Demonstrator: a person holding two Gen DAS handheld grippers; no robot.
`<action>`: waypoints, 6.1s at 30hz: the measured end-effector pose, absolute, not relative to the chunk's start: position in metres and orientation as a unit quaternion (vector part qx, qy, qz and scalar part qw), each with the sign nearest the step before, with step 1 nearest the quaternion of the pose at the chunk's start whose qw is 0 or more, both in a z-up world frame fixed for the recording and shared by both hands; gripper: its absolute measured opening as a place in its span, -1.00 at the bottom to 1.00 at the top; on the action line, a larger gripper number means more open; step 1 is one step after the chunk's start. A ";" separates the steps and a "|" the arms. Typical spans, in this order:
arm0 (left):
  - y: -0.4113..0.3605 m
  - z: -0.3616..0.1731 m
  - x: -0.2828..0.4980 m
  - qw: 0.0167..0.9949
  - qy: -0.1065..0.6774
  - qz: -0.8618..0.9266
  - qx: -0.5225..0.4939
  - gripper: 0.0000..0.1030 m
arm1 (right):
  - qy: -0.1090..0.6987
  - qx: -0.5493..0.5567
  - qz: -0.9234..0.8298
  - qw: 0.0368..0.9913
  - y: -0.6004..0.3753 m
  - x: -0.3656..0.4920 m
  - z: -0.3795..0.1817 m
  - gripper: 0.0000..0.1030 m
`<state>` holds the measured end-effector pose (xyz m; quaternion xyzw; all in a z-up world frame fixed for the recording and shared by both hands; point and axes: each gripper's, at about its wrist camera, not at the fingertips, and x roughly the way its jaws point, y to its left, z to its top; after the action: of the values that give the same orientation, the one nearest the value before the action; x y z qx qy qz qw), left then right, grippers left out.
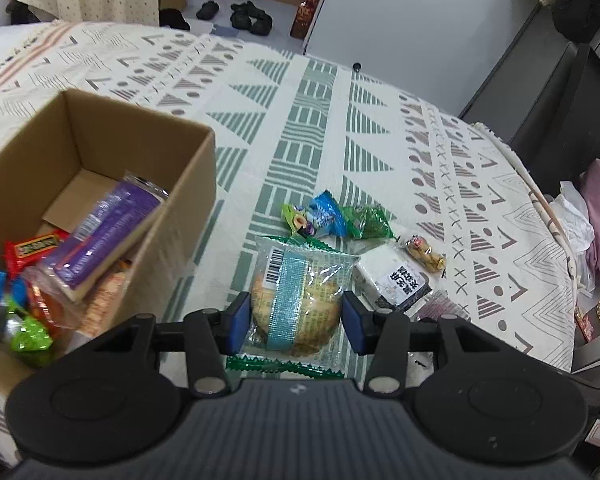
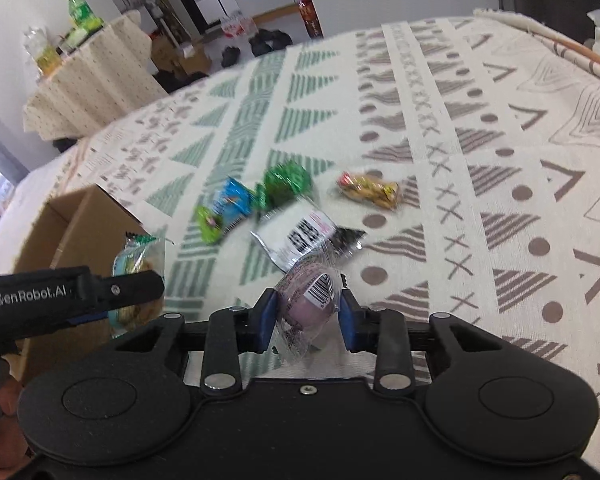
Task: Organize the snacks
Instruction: 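Grasp the round bread pack with the left gripper while the right grasps the purple pastry, then carry the bread pack and purple pastry into the box and release both, then move both grippers back over the remaining snacks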
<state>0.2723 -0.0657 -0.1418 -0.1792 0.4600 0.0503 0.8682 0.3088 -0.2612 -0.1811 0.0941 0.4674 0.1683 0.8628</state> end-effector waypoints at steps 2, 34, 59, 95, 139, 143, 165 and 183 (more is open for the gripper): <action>-0.066 -0.135 0.267 0.871 0.454 0.055 -0.178 -0.08 | 0.457 0.100 0.173 0.867 -0.262 0.306 -0.174 -0.38; -0.035 -0.073 0.208 0.895 0.395 0.119 -0.169 -0.08 | 0.347 0.146 0.232 0.897 -0.234 0.259 -0.108 -0.38; 0.043 -0.081 0.206 0.887 0.381 0.162 -0.206 -0.08 | 0.314 0.156 0.257 0.901 -0.186 0.262 -0.104 -0.38; 0.122 -0.107 0.228 0.870 0.382 0.177 -0.256 0.25 | 0.344 0.126 0.296 0.882 -0.093 0.290 -0.123 -0.37; 0.010 -0.066 0.204 0.893 0.373 0.102 -0.229 0.99 | 0.324 0.098 0.218 0.915 -0.232 0.243 -0.090 0.99; -0.004 -0.064 0.204 0.895 0.376 0.097 -0.221 0.99 | 0.319 0.099 0.219 0.917 -0.245 0.239 -0.089 1.00; -0.053 -0.070 0.219 0.902 0.379 0.080 -0.189 0.99 | 0.342 0.133 0.187 0.911 -0.299 0.240 -0.103 1.00; -0.086 -0.119 0.282 0.880 0.414 0.073 -0.220 0.84 | 0.392 0.102 0.164 0.899 -0.306 0.287 -0.135 0.59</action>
<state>0.2823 -0.0855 -0.1192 -0.2197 0.4140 0.0731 0.8804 0.2873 -0.3057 -0.1354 0.1025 0.3920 0.1642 0.8994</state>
